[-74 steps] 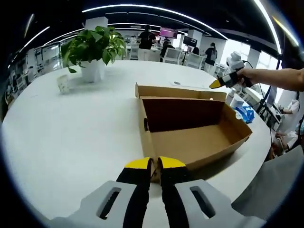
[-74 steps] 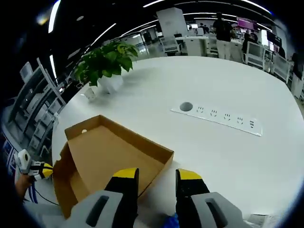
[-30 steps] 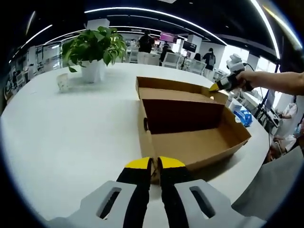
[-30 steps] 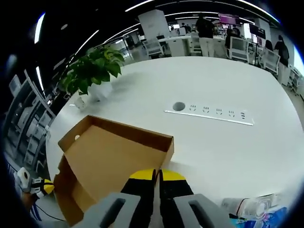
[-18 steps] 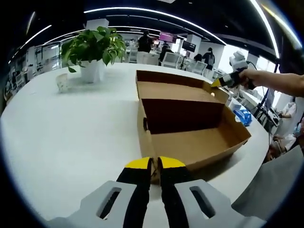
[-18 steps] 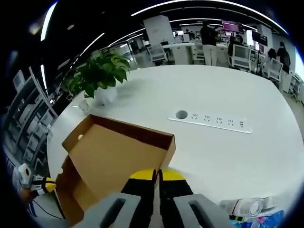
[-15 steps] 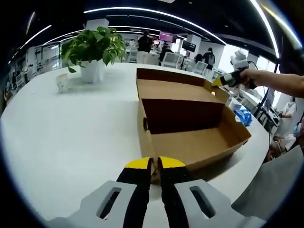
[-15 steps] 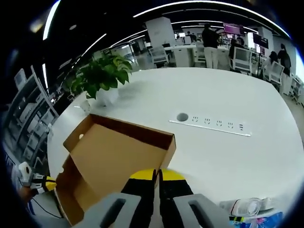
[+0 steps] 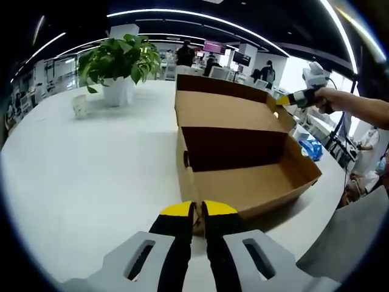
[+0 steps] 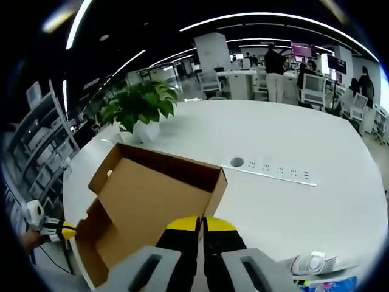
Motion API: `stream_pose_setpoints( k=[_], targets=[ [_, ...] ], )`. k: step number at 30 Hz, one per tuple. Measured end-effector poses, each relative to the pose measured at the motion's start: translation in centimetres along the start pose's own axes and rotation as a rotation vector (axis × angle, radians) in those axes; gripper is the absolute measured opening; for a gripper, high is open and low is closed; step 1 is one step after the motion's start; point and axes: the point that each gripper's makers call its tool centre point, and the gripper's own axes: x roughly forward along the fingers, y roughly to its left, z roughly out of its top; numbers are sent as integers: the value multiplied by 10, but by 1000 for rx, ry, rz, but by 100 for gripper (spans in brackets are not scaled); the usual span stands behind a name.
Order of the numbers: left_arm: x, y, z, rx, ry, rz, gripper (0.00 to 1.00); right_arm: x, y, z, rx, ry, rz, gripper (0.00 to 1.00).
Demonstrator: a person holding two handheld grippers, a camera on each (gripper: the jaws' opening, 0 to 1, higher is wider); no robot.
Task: Operate the shoe box by opening the lid, removing the specified soft item, and placing it in the target area until the item is outside and the box remains undamaged.
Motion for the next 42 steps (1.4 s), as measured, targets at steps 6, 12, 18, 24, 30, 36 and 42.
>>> stream_pose_setpoints(
  k=[6, 12, 18, 24, 30, 36, 42],
  targets=[
    [0, 0, 0, 4, 0, 2, 4, -15, 11, 1, -29, -39, 8, 0],
    [0, 0, 0, 10, 3, 2, 4, -33, 24, -1, -45, -69, 15, 0],
    [0, 0, 1, 16, 4, 2, 4, -42, 31, -1, -67, -93, 19, 0],
    [0, 0, 1, 29, 9, 0, 4, -51, 35, -1, -88, -122, 21, 0],
    [0, 0, 1, 40, 14, -5, 4, -58, 38, -4, -92, -152, 23, 0],
    [0, -1, 1, 51, 21, -9, 4, -64, 40, -8, -97, -187, 22, 0],
    [0, -1, 1, 56, 21, -15, 4, -71, 45, -15, -109, -213, 18, 0]
  ],
)
